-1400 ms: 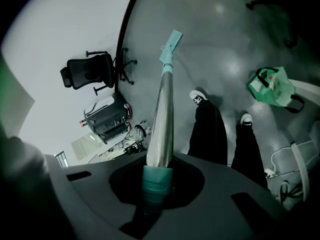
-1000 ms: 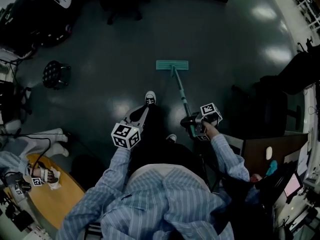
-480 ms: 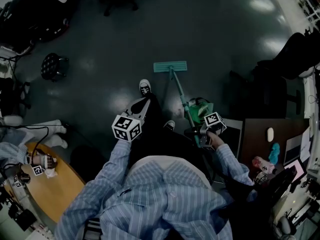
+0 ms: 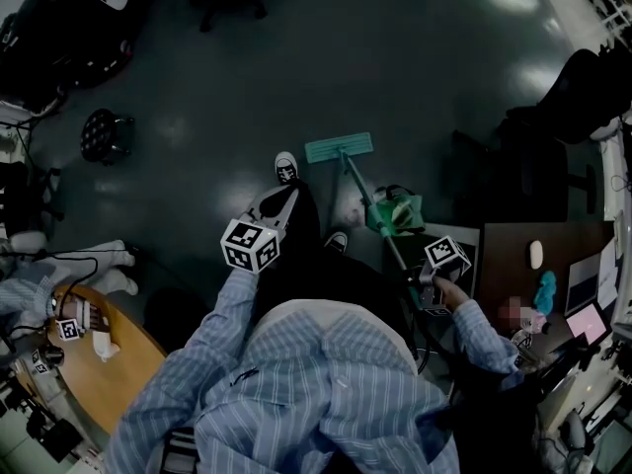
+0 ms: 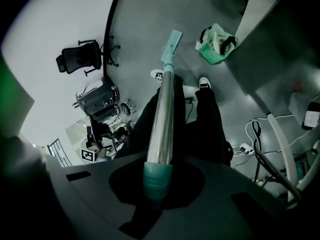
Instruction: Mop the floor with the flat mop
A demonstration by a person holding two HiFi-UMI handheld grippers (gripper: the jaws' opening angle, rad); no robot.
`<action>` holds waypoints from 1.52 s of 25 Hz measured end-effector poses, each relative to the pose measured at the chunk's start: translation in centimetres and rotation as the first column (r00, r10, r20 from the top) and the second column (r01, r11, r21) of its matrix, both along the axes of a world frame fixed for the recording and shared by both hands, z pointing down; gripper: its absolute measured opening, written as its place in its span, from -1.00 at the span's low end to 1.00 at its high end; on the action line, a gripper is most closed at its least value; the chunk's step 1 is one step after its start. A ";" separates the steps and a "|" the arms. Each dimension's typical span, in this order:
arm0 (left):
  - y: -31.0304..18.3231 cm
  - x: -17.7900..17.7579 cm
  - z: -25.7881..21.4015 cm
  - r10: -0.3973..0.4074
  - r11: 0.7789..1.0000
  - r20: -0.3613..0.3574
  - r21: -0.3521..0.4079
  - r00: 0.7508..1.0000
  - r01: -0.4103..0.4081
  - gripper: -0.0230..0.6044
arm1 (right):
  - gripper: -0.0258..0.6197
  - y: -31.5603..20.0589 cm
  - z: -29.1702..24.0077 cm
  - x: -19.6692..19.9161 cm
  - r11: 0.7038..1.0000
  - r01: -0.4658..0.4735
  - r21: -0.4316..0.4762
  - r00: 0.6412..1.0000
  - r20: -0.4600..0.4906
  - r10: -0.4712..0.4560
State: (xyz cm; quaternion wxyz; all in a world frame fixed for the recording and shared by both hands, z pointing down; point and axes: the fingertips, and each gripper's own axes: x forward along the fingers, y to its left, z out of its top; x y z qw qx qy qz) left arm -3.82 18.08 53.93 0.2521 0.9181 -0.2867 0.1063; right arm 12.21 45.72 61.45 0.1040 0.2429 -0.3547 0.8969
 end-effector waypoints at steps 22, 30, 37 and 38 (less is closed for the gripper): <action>-4.8 0.0 0.5 -0.002 1.000 0.021 -0.015 1.000 0.002 -0.90 | -0.84 -4.7 0.6 -1.2 0.999 0.052 -0.005 0.998 0.042 -0.052; -9.5 -1.2 1.2 -0.021 0.999 0.031 -0.029 0.999 0.022 -0.90 | -0.84 -11.7 2.0 -1.0 0.998 0.064 0.020 0.998 0.026 -0.065; -15.9 -0.2 1.4 -0.019 0.999 0.036 -0.034 0.999 0.020 -0.90 | -0.84 -19.4 2.7 -0.6 0.995 0.092 0.024 0.995 0.025 -0.093; -17.0 -0.2 1.3 -0.016 0.999 0.036 -0.035 0.999 0.018 -0.90 | -0.84 -20.8 2.8 -0.7 0.995 0.093 0.028 0.995 0.026 -0.094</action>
